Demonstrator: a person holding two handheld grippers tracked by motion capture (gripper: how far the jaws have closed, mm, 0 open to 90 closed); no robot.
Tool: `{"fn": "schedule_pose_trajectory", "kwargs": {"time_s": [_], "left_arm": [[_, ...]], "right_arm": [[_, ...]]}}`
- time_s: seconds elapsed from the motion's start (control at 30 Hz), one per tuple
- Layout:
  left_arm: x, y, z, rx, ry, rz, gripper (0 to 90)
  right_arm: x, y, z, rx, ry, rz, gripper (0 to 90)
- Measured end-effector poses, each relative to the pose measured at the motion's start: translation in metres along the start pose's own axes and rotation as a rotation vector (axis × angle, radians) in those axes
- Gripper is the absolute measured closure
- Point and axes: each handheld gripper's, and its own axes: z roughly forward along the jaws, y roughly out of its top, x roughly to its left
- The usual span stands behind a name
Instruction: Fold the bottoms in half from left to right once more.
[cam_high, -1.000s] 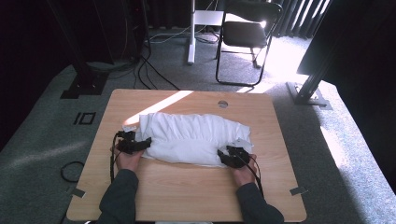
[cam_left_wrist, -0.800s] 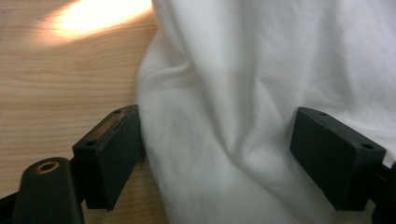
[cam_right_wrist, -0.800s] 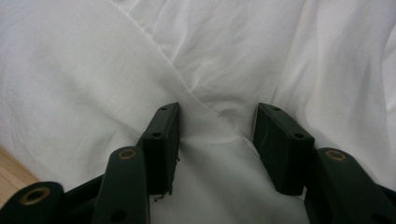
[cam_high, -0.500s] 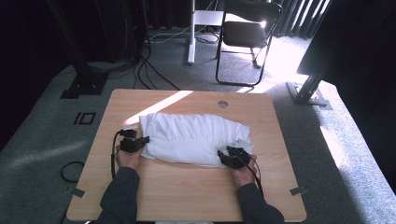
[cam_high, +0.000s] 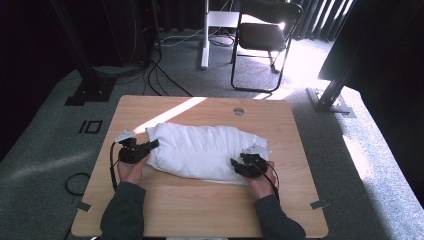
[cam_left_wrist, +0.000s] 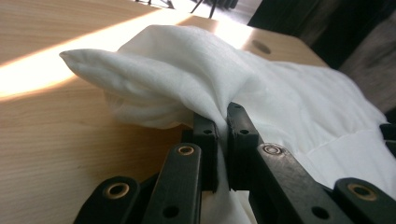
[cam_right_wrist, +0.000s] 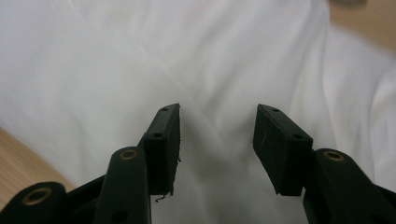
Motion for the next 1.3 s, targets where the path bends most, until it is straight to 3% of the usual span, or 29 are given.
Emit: {"fn": "schedule_pose_trajectory", "kwargs": {"time_s": [0.03,0.07,0.1,0.2,0.23,0.27,0.3,0.33,0.47,0.67,0.7,0.8,0.83,0.87,0.9,0.93,0.97,1.0,1.03,1.07,1.1,1.13,1.17,1.2,1.23,1.27,1.3], "left_arm": [[-0.002,0.002,0.001,-0.014,-0.014,0.000,86.1],[-0.002,0.002,0.001,-0.014,-0.014,0.000,86.1],[-0.006,0.005,0.000,-0.028,-0.034,0.004,86.1],[-0.009,0.009,-0.001,-0.046,-0.059,0.003,86.2],[-0.013,0.015,-0.003,-0.079,-0.105,-0.001,86.4],[-0.013,0.015,-0.003,-0.079,-0.105,-0.001,86.4],[-0.016,0.019,-0.004,-0.091,-0.124,0.002,86.5],[-0.020,0.022,-0.005,-0.106,-0.151,0.007,86.6],[-0.038,0.036,-0.006,-0.148,-0.227,0.038,86.6],[-0.057,0.048,0.004,-0.160,-0.290,0.053,86.6],[-0.060,0.049,0.006,-0.160,-0.301,0.056,86.6],[-0.070,0.050,0.012,-0.168,-0.360,0.049,86.6],[-0.076,0.049,0.017,-0.155,-0.368,0.061,86.6],[-0.076,0.049,0.017,-0.155,-0.368,0.061,86.6],[-0.081,0.050,0.019,-0.136,-0.354,0.095,86.6],[-0.081,0.050,0.019,-0.136,-0.354,0.095,86.5],[-0.082,0.050,0.018,-0.133,-0.350,0.103,86.5],[-0.082,0.050,0.018,-0.133,-0.350,0.103,86.5],[-0.081,0.051,0.016,-0.133,-0.348,0.109,86.5],[-0.081,0.051,0.016,-0.133,-0.348,0.109,86.5],[-0.080,0.051,0.014,-0.132,-0.341,0.116,86.5],[-0.080,0.051,0.014,-0.132,-0.341,0.116,86.5],[-0.080,0.051,0.013,-0.129,-0.334,0.123,86.5],[-0.081,0.051,0.013,-0.126,-0.333,0.127,86.5],[-0.084,0.051,0.013,-0.122,-0.327,0.148,86.5],[-0.084,0.051,0.013,-0.122,-0.327,0.148,86.5],[-0.090,0.050,0.015,-0.113,-0.332,0.166,86.5]], "right_arm": [[0.006,0.015,0.000,-0.055,0.019,-0.017,50.7],[0.006,0.015,0.000,-0.055,0.019,-0.017,50.7],[0.014,0.028,0.004,-0.083,0.034,-0.032,50.6],[0.024,0.037,0.013,-0.082,0.042,-0.070,49.2],[0.030,0.039,0.032,-0.026,0.029,-0.107,48.9],[0.030,0.039,0.032,-0.026,0.029,-0.107,48.9],[0.031,0.031,0.058,0.064,0.005,-0.115,49.3],[0.032,0.025,0.069,0.086,0.004,-0.111,49.9],[0.030,0.015,0.077,0.012,0.043,-0.029,50.7],[0.042,0.016,0.082,-0.003,0.032,-0.018,51.1],[0.049,0.017,0.085,-0.013,0.031,-0.011,51.4],[0.060,0.019,0.089,-0.019,0.039,-0.014,51.6],[0.072,0.023,0.094,-0.008,0.090,-0.013,51.8],[0.072,0.023,0.094,-0.008,0.090,-0.013,51.8],[0.078,0.027,0.097,0.001,0.188,-0.012,50.4],[0.078,0.027,0.097,0.001,0.188,-0.012,50.4],[0.083,0.031,0.091,-0.002,0.284,-0.017,45.9],[0.083,0.031,0.091,-0.002,0.284,-0.017,45.9],[0.082,0.034,0.074,-0.055,0.301,-0.021,43.8],[0.082,0.034,0.074,-0.055,0.301,-0.021,43.8],[0.076,0.035,0.056,-0.114,0.248,-0.050,41.9],[0.076,0.035,0.056,-0.114,0.248,-0.050,41.9],[0.070,0.033,0.048,-0.134,0.188,-0.073,42.1],[0.064,0.030,0.042,-0.127,0.117,-0.088,41.5],[0.047,0.019,0.044,-0.066,0.051,-0.061,40.0],[0.047,0.019,0.044,-0.066,0.051,-0.061,40.0],[0.041,0.006,0.055,-0.016,0.078,-0.030,40.0]]}}
